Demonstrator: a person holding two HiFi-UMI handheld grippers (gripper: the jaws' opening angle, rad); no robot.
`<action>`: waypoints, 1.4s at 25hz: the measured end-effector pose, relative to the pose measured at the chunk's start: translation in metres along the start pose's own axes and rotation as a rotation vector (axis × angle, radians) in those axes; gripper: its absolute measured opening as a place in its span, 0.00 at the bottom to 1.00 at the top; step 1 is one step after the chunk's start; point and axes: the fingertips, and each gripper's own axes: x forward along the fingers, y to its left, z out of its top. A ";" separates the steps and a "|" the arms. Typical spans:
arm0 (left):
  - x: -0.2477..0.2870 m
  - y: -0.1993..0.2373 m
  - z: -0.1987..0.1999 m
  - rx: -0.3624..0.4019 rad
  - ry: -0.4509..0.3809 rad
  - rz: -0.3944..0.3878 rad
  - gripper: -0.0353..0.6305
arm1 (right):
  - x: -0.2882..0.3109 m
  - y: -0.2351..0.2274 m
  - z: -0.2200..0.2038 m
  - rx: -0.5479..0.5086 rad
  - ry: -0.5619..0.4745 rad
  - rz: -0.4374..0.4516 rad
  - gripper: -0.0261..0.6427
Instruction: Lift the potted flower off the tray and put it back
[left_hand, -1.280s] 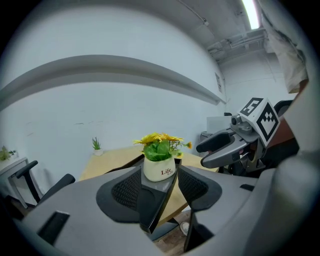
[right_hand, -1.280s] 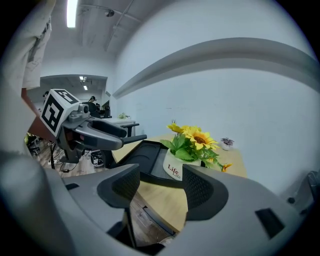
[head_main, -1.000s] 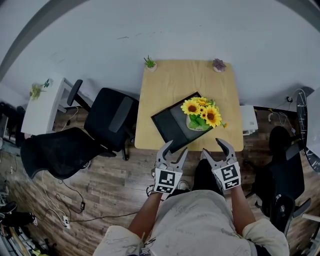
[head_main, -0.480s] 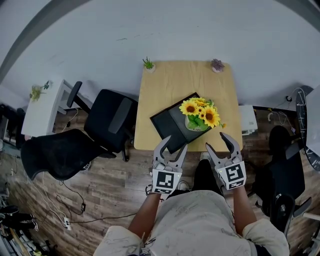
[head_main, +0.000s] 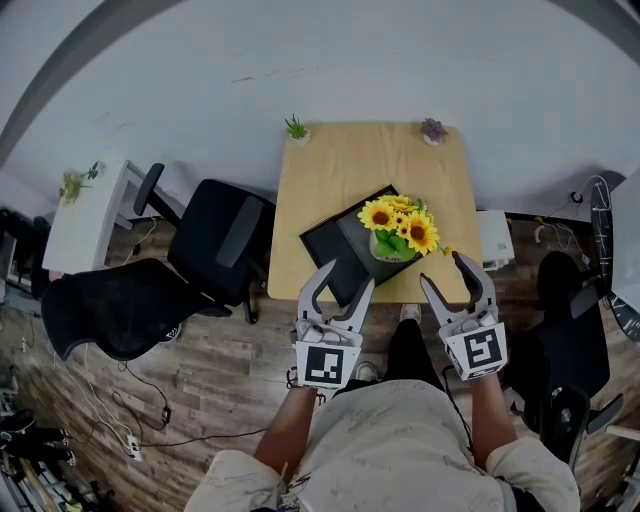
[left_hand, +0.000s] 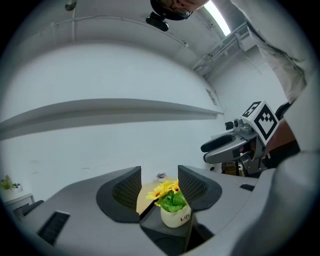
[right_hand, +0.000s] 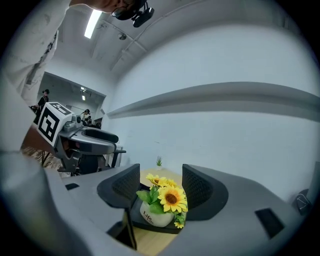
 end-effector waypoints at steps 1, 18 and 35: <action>-0.001 0.001 0.003 0.004 -0.011 0.002 0.41 | -0.001 -0.001 0.003 -0.002 -0.009 -0.005 0.44; -0.004 0.006 0.000 -0.008 -0.004 0.000 0.41 | 0.001 0.002 0.008 -0.032 0.007 -0.014 0.44; -0.002 0.004 -0.008 -0.058 0.007 -0.001 0.30 | 0.002 0.000 -0.003 -0.013 0.027 -0.034 0.40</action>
